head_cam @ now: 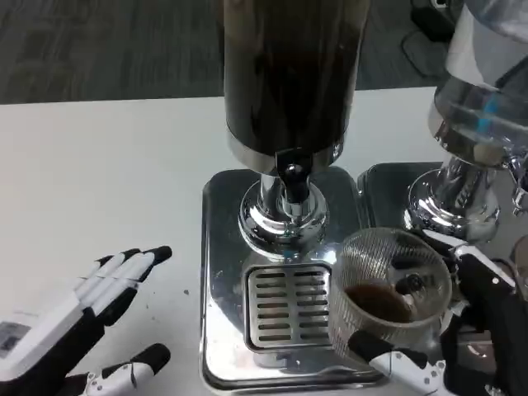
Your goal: Grasp the cup under the faucet to collect the drink, then remove the cup.
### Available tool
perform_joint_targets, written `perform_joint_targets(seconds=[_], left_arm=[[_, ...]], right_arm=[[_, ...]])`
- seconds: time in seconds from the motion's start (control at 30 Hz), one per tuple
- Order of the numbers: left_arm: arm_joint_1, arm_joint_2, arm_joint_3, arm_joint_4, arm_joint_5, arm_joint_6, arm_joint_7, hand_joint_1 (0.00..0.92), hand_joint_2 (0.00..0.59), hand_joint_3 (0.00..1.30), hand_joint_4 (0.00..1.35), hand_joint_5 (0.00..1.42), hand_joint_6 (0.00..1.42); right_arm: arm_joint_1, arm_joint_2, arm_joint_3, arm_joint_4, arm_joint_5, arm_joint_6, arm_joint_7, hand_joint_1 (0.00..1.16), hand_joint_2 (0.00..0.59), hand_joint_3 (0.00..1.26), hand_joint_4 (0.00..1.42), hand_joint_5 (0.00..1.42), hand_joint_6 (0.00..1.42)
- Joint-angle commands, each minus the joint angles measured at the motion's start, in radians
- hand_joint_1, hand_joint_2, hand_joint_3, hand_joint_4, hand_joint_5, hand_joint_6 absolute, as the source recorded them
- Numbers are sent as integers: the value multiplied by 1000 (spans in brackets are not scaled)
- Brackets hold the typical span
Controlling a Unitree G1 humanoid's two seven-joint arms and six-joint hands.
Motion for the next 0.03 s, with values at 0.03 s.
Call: perform_joint_targets(seconds=[0.03], left_arm=[[23,-14,10,-29,-6,17,15,0,260,0,0,0,0]], right_arm=[[-17,-1,4,-14,26,-21,2,857,169,579,654,911,1289]])
